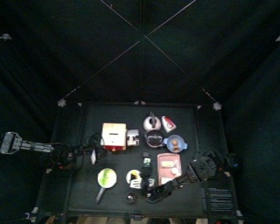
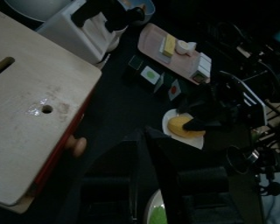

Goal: Place corn on small plate

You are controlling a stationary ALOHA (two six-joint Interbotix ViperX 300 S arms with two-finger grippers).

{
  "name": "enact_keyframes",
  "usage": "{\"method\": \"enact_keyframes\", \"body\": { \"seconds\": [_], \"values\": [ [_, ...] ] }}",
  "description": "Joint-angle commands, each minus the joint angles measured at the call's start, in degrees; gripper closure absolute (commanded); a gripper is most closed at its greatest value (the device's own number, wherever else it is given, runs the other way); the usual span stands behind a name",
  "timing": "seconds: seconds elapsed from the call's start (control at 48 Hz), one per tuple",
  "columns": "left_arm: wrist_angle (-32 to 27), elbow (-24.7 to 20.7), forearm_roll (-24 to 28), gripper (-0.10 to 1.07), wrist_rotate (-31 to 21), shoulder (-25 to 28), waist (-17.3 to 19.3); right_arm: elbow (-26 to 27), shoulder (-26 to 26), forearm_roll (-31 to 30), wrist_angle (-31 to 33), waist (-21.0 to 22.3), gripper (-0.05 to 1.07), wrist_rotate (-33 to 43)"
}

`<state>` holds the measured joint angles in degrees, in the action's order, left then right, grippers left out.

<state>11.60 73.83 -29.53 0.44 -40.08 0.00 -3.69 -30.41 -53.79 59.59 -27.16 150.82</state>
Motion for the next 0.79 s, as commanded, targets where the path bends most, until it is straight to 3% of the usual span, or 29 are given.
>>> {"method": "enact_keyframes", "body": {
  "seconds": [0.0, 0.354, 0.771],
  "values": [
    [0.5, -0.7, 0.1, 0.39, 0.1, 0.1, -0.1, 1.5, 2.9, 0.8, 0.3, -0.4, 0.11, 0.1],
    [0.5, -0.7, 0.1, 0.39, 0.1, 0.1, -0.1, 2.2, 3.1, 1.1, 1.9, -1.2, 0.11, -0.4],
    [0.5, -0.7, 0.1, 0.39, 0.1, 0.1, -0.1, 2.4, 5.9, 0.5, 4.5, -1.6, 0.11, -6.1]
  ]
}}
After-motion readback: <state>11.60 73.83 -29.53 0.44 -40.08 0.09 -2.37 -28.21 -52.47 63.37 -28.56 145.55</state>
